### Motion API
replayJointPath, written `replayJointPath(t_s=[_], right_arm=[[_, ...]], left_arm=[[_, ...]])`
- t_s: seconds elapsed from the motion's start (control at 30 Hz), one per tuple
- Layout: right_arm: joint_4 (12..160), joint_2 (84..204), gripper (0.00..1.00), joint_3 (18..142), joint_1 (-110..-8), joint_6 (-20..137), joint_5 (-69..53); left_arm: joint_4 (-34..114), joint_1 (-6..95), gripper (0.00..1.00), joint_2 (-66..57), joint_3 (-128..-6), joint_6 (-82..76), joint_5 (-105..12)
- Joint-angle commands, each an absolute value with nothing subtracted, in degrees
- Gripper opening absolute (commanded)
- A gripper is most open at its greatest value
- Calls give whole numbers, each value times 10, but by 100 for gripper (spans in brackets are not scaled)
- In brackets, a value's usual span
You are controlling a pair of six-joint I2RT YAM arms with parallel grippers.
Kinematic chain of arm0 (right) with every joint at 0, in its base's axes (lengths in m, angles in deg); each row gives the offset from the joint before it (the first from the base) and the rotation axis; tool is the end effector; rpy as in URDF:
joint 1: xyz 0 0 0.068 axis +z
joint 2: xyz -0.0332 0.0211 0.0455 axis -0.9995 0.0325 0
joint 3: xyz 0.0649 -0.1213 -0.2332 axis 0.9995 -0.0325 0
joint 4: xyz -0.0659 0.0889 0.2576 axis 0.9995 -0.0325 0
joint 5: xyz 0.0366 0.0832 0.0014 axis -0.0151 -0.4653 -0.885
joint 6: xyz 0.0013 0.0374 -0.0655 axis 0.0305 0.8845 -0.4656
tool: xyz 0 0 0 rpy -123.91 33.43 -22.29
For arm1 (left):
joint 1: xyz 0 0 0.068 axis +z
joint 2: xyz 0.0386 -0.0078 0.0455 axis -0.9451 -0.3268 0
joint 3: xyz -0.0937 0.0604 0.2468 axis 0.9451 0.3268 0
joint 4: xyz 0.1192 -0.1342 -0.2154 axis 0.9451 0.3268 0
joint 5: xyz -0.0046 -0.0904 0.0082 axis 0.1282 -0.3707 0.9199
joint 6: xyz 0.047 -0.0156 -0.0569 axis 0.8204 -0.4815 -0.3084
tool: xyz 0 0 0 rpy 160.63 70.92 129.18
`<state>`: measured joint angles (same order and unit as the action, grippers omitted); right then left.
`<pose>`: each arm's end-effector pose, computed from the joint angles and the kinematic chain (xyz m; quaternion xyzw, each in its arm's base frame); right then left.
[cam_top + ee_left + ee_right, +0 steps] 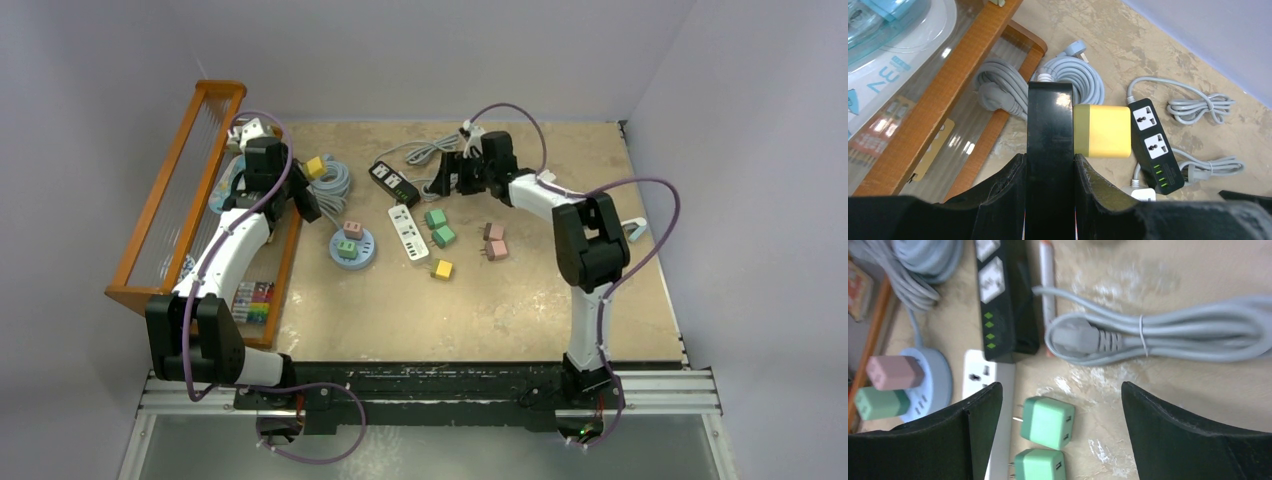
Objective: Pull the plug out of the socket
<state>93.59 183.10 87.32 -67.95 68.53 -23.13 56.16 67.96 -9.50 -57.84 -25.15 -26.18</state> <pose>0.4738 0.2007 0.1615 -0.1229 0.8453 0.3205 0.4095 0.3624 -0.0055 0.2820 -0.2765 0.8214 -0.0666 0.4943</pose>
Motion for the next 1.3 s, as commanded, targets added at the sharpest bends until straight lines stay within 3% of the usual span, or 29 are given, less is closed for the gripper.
replayJointPath(t_s=[0.0, 0.17, 0.53, 0.9, 1.27], right_arm=[[1004, 1739, 90, 922, -680, 672, -271], [1091, 1766, 90, 994, -665, 770, -426], [1089, 1908, 88, 1175, -597, 907, -452], [1067, 1930, 86, 1177, -579, 920, -445], [1070, 1965, 74, 1208, -564, 942, -478]], left_arm=[[478, 678, 0, -83, -589, -254, -309], [439, 660, 0, -80, -582, -251, -380], [426, 605, 0, -59, -568, -222, -352], [421, 592, 0, -58, -565, -223, -362], [418, 586, 0, -59, -562, -222, -363]])
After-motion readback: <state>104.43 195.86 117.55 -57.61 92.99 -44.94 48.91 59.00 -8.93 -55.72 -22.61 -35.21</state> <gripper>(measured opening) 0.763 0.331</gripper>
